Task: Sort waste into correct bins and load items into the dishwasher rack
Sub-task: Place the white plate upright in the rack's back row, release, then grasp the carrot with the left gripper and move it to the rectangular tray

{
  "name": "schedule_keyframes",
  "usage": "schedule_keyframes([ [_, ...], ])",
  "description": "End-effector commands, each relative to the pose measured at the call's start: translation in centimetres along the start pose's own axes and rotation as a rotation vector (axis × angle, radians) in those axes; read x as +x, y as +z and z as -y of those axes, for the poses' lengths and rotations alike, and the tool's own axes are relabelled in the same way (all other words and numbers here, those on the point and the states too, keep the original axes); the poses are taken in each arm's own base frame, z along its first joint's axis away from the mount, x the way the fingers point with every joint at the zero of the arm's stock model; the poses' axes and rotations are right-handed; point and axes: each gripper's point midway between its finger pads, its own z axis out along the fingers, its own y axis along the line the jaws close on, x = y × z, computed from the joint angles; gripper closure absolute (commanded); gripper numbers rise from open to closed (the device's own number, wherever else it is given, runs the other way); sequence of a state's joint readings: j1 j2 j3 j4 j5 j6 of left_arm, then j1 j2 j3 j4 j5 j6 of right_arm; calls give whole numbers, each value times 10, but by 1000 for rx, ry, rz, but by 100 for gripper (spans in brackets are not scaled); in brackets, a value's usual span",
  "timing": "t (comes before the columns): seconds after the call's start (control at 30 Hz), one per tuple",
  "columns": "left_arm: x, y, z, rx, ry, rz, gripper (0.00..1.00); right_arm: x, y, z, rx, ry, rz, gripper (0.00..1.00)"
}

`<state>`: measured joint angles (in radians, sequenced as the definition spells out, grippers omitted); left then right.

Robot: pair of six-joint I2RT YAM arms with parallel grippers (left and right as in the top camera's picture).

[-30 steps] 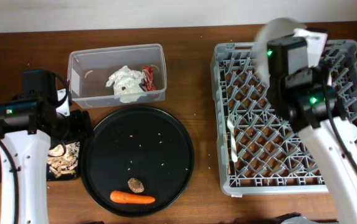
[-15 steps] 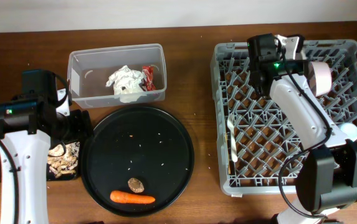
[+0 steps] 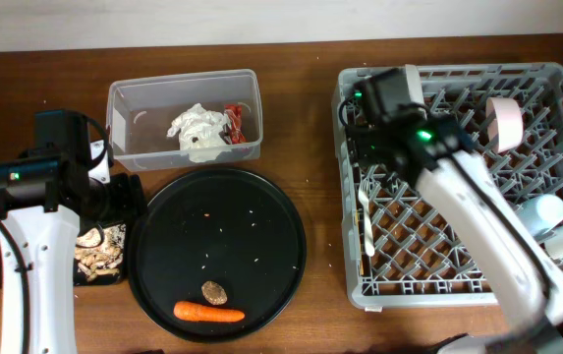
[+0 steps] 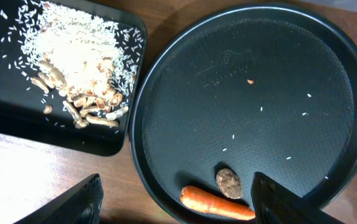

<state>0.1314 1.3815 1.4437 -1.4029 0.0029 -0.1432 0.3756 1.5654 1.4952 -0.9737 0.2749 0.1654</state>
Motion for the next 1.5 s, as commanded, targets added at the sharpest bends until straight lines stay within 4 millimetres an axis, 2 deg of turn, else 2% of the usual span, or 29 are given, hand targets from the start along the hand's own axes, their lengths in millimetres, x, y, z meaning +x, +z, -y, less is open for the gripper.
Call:
schedule_keyframes([
  [0.0,-2,-5,-1,3,-6,22,24,19,-54,-64,-447,-110,-22,13],
  [0.07,-1,-5,1,14,-7,20,24,43,-57,-75,-499,-143,-116,13],
  [0.1,2,-6,13,82,-6,4,23,54,-54,-79,-493,-175,-150,13],
  [0.17,13,-7,40,230,1,-47,24,55,-48,-69,-428,-178,-152,13],
  [0.2,24,-4,49,258,-8,-94,19,53,-46,-63,-395,-173,-148,13],
  [0.27,57,11,64,233,-90,-232,16,51,-41,-51,-369,-140,-152,12],
  [0.3,75,20,73,210,-126,-298,10,51,-39,-42,-353,-105,-162,12],
  [0.33,103,34,80,151,-226,-397,1,52,-35,-28,-330,-59,-176,11],
  [0.47,181,79,105,25,-491,-614,1,58,-29,5,-282,27,-219,11],
  [0.53,207,103,120,46,-511,-656,1,60,-27,18,-265,63,-232,11],
  [0.6,218,124,119,32,-530,-630,1,61,-26,22,-258,76,-235,11],
  [0.63,216,138,110,8,-526,-575,1,61,-26,22,-259,76,-235,11],
  [0.7,205,149,92,-68,-515,-469,1,61,-26,22,-258,76,-236,11],
  [0.87,175,161,73,-142,-491,-265,0,63,-27,22,-258,76,-244,11],
  [1.03,189,165,76,-120,-501,-328,1,63,-27,22,-258,75,-247,11],
  [1.13,148,175,78,-92,-499,-127,1,64,-27,22,-258,75,-250,11],
  [1.2,126,177,67,-116,-527,-23,1,66,-28,22,-257,75,-257,11],
  [1.33,100,180,49,-109,-561,28,1,66,-27,22,-257,75,-257,11],
  [1.4,106,181,55,-50,-570,-49,1,66,-27,22,-257,75,-257,11],
  [1.43,120,180,71,25,-535,-148,1,66,-27,22,-257,75,-257,11],
  [1.47,135,177,74,34,-532,-223,1,66,-27,22,-257,75,-257,11],
])
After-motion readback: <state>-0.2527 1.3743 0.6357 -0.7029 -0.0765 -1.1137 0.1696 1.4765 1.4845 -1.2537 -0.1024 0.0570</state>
